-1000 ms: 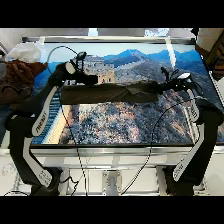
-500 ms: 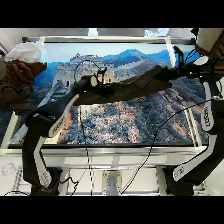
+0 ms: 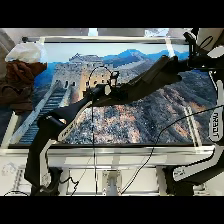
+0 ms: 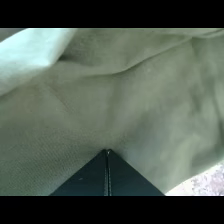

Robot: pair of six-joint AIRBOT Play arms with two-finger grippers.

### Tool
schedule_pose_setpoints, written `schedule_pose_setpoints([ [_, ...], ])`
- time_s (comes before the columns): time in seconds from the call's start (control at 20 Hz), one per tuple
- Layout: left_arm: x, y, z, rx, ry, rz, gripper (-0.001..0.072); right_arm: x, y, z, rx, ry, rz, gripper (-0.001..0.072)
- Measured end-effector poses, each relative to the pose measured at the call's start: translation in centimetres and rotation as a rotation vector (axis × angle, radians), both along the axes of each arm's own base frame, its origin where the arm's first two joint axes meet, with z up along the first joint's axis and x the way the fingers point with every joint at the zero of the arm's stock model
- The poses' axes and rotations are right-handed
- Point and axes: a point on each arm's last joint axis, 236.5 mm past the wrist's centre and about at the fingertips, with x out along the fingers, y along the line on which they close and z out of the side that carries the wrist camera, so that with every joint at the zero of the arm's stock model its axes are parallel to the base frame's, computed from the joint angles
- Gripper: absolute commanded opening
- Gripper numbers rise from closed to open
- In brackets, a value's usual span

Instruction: Fold the shirts.

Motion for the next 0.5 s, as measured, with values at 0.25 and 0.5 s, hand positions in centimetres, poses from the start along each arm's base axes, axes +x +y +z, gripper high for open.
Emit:
schedule_pose_setpoints([
  [0.25,2.2,-1.0,7.6,-0.036,-0.096,-0.073,0.0012,-0.4,2.2,1.6,0.041,-0.014,0.022,0.0028],
  [0.5,4.2,3.3,19.1,-0.002,-0.269,-0.075,0.0012,-0.4,9.3,2.6,0.057,-0.065,0.117,0.0028],
])
